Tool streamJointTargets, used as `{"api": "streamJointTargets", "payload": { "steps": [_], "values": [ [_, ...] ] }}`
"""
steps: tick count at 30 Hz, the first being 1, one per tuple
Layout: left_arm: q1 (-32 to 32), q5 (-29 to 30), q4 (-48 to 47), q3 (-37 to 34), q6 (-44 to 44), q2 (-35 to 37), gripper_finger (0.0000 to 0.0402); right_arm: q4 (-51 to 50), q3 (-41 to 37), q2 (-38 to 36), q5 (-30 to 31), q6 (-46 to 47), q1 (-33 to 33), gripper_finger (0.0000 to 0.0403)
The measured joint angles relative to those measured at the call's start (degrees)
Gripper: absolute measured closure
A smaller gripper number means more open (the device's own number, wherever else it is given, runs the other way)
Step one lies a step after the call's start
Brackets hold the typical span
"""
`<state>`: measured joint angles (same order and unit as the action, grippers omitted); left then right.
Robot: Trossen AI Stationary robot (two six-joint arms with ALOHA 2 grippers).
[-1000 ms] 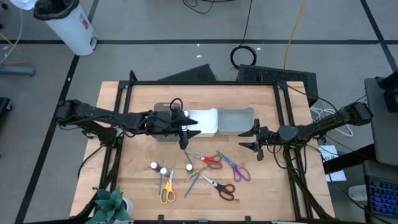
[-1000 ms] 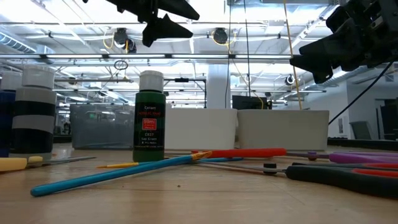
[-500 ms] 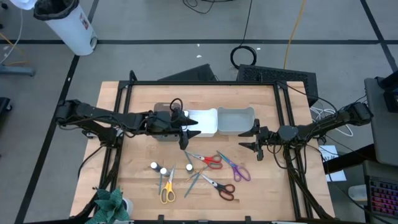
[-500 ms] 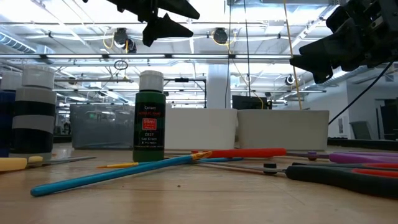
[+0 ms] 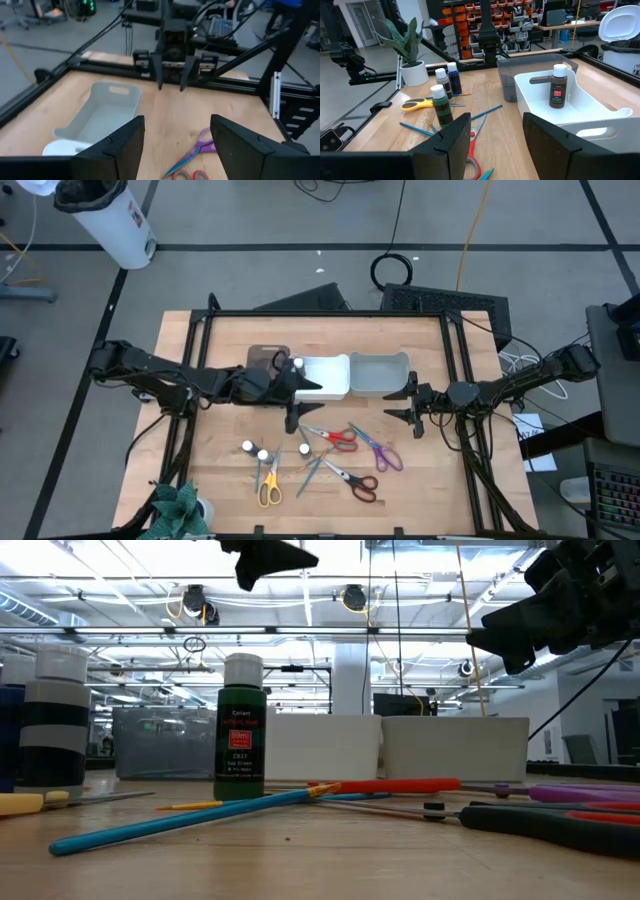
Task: Pick & Place Paint Supplies
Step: Put the green paint bottle into the white bin
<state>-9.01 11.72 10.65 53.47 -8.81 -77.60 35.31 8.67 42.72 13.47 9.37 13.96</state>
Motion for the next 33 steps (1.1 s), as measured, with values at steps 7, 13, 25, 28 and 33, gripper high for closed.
{"api": "streamJointTargets", "payload": {
  "steps": [7,13,25,28,33],
  "values": [
    [-0.7,0.1,2.3,0.0,1.7,0.0,0.0167,0.0,0.0,0.0,0.0,0.0,0.0,0.0232],
    [-0.7,0.1,1.6,0.0,1.6,0.0,0.0167,0.0,0.0,0.0,0.0,0.0,0.0,0.0232],
    [-0.8,0.1,-3.5,0.0,1.6,0.0,0.0167,0.0,0.0,0.0,0.0,0.0,0.0,0.0232],
    [-0.9,0.1,-4.5,0.0,1.6,0.0,0.0167,0.0,0.0,0.0,0.0,0.0,0.0,0.0232],
    [-1.3,0.2,-8.6,0.0,0.9,0.0,0.0167,0.0,0.0,0.0,0.0,0.0,0.0,0.0232]
  ]
}}
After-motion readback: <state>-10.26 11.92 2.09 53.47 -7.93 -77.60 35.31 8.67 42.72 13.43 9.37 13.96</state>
